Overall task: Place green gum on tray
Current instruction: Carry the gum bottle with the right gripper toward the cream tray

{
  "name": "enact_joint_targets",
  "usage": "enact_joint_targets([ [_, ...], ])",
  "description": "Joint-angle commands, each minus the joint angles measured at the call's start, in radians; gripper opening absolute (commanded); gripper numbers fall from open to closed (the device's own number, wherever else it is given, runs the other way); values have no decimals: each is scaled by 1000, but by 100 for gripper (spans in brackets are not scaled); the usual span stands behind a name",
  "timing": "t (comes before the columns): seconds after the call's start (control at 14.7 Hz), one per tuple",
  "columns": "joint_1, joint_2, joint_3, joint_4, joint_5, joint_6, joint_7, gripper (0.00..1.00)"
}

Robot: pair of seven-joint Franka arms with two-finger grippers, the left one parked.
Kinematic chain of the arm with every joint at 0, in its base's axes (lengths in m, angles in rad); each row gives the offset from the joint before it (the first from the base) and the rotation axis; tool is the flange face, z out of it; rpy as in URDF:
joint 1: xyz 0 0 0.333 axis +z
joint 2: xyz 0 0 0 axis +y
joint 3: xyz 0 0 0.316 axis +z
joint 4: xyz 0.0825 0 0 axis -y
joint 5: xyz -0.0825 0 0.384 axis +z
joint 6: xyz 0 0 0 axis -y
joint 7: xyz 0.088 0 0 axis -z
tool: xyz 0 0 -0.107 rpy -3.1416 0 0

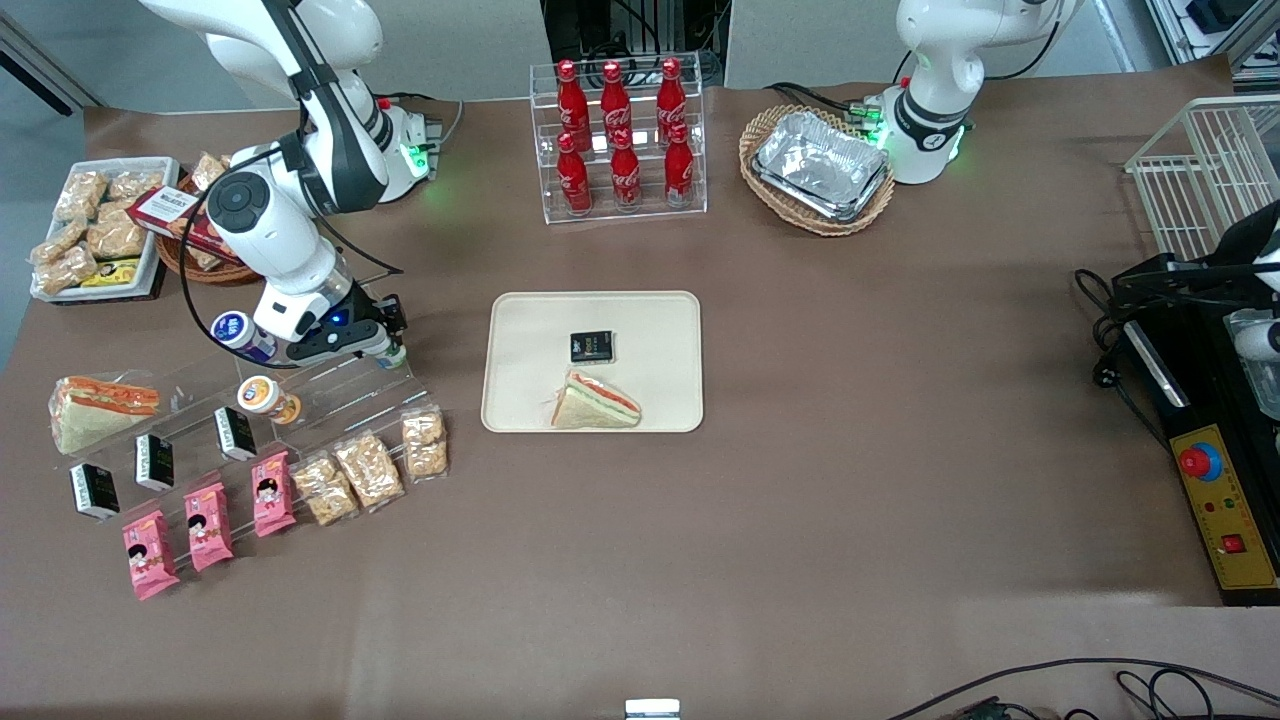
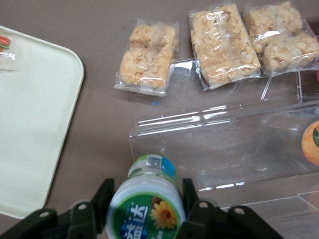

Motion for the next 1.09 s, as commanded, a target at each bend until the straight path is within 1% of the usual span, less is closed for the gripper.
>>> enact_joint_targets([
  [0.0,7,-13,-2,-16,-2,15,15,29],
  [0.14,7,-13,-2,-13,-2,15,10,20],
  [0.27,5,-14,-3,6,-2,-2,10,20],
  [0.34,4,-16,-3,41,-2,-45,13,20],
  [0.48,1,-16,-6,133,-2,-185,16,21],
  [0.81,-1,-31,-9,340,12,-466,21,21],
  [1.02,-1,-31,-9,504,15,-653,30,22],
])
